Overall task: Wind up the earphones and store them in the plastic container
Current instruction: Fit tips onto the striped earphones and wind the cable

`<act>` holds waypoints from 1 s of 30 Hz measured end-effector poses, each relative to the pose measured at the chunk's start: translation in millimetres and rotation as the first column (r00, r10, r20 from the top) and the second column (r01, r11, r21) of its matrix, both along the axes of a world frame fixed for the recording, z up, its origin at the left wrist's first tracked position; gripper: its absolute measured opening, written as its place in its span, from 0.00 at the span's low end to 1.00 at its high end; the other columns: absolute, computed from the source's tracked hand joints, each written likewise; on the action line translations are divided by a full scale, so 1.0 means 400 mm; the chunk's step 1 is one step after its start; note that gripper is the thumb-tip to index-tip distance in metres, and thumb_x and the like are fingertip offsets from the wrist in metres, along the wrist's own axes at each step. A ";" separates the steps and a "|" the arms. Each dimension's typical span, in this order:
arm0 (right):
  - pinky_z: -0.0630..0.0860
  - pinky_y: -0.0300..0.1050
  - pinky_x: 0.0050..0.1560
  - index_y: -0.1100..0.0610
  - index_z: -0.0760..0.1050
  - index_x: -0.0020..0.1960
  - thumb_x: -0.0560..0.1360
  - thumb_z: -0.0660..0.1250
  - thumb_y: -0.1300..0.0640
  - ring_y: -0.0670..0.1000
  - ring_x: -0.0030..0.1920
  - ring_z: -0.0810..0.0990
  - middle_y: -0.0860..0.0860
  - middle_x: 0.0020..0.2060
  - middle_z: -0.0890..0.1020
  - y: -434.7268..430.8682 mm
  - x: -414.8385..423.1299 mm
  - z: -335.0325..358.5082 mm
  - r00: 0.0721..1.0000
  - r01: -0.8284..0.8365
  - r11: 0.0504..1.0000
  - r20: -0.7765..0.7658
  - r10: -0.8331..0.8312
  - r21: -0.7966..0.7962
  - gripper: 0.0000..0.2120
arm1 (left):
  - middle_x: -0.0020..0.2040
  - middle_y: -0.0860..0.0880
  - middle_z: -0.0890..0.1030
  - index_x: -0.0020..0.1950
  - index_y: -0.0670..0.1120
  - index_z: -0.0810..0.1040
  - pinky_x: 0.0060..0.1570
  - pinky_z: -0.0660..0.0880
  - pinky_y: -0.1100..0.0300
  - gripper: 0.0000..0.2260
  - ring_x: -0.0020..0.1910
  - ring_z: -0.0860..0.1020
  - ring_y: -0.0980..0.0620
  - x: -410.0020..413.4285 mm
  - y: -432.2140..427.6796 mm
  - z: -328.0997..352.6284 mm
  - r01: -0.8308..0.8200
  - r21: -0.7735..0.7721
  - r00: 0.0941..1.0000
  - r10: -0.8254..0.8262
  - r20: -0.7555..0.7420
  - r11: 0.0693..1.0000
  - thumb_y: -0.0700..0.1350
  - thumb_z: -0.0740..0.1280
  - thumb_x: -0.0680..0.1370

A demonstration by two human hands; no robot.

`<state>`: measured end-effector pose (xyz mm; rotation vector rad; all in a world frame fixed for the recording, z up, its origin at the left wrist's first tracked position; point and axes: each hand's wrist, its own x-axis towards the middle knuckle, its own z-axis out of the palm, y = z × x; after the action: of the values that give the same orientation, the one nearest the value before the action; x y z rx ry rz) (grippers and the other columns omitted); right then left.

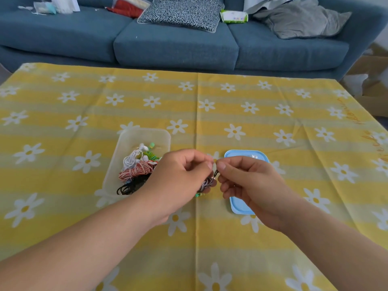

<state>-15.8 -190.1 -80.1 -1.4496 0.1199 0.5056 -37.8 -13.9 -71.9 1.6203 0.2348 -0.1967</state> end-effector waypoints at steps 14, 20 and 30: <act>0.82 0.45 0.37 0.63 0.81 0.49 0.74 0.74 0.54 0.55 0.37 0.84 0.61 0.41 0.84 -0.020 0.006 0.017 0.987 -0.027 0.997 -0.155 0.037 0.070 0.12 | 0.45 0.46 0.88 0.51 0.48 0.88 0.50 0.85 0.52 0.07 0.45 0.87 0.47 -0.005 -0.003 0.001 0.106 0.054 0.994 -0.106 0.001 0.993 0.39 0.72 0.79; 0.79 0.48 0.33 0.63 0.79 0.56 0.81 0.68 0.51 0.56 0.33 0.81 0.60 0.37 0.86 -0.055 0.044 0.021 0.978 0.179 0.962 -0.069 -0.197 -0.204 0.14 | 0.43 0.41 0.88 0.51 0.46 0.86 0.47 0.84 0.51 0.05 0.41 0.87 0.46 -0.009 -0.013 0.005 0.052 -0.072 0.988 -0.061 -0.140 0.996 0.39 0.71 0.80; 0.71 0.33 0.37 0.50 0.82 0.49 0.75 0.74 0.55 0.41 0.39 0.78 0.43 0.38 0.80 -0.064 0.071 -0.081 0.961 0.041 0.574 0.189 0.201 -0.818 0.03 | 0.38 0.41 0.83 0.59 0.41 0.83 0.32 0.80 0.62 0.11 0.34 0.82 0.46 0.014 0.000 0.014 -0.083 -0.365 0.925 -0.064 -0.374 0.927 0.38 0.63 0.83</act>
<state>12.8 -215.6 -112.6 -2.4565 0.0732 0.3201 -32.0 -13.8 -66.2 1.1868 0.4742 -0.5206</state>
